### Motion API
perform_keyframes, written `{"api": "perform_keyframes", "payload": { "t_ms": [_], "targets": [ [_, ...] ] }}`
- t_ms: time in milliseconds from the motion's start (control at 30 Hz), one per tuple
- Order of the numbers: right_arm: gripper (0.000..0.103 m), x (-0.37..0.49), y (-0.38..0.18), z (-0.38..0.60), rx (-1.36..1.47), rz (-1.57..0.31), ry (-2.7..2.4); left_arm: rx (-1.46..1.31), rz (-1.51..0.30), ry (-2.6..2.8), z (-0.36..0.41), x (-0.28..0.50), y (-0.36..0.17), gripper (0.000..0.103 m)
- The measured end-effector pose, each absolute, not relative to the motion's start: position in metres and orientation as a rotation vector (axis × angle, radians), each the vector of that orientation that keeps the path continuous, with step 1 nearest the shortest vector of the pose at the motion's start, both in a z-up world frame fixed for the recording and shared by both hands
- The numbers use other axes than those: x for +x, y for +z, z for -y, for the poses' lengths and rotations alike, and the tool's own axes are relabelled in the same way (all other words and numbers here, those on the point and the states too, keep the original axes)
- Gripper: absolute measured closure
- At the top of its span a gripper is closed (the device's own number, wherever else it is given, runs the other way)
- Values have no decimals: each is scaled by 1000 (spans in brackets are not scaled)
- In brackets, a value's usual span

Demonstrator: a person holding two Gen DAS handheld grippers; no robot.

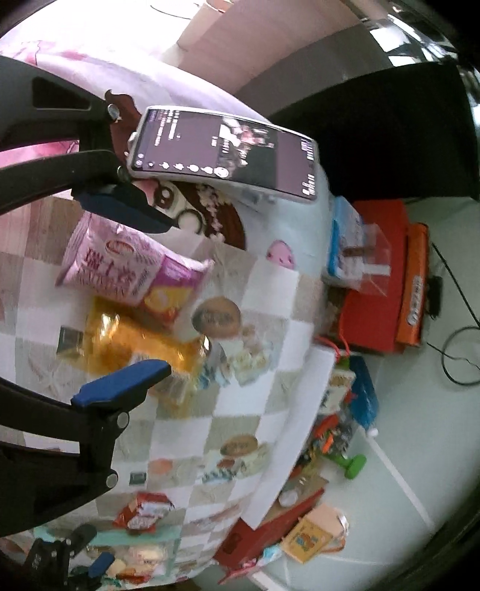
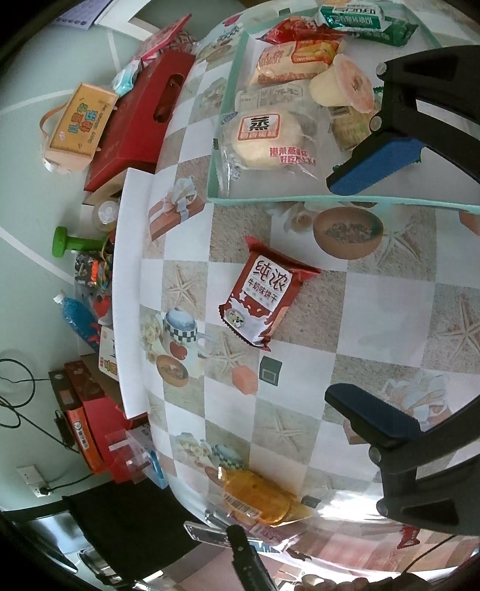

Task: Organize snacks
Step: 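Reach the left tool to the pink Swiss roll while the right tool reaches the yellow bread bag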

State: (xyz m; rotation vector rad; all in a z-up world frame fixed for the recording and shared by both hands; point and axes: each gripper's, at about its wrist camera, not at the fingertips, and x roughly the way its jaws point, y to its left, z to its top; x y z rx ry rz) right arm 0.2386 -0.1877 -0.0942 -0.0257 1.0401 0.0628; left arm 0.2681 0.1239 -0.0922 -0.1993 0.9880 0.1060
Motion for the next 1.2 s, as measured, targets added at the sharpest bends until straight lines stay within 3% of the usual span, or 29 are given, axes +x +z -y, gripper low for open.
{"api": "perform_keyframes", "payload": {
  "t_ms": [133, 333, 867, 1200],
  "targets": [
    [0, 239, -95, 188, -26, -1046, 64, -208, -1020, 116, -129, 269, -103, 42],
    [0, 239, -96, 188, -25, -1052, 69, -223, -1054, 77, -123, 272, -114, 46],
    [0, 238, -92, 187, -22, -1037, 72, -126, -1103, -23, -77, 282, -122, 47],
    [0, 248, -80, 166, 59, -1004, 157, -88, -1132, -97, -48, 287, -130, 54]
  ]
}}
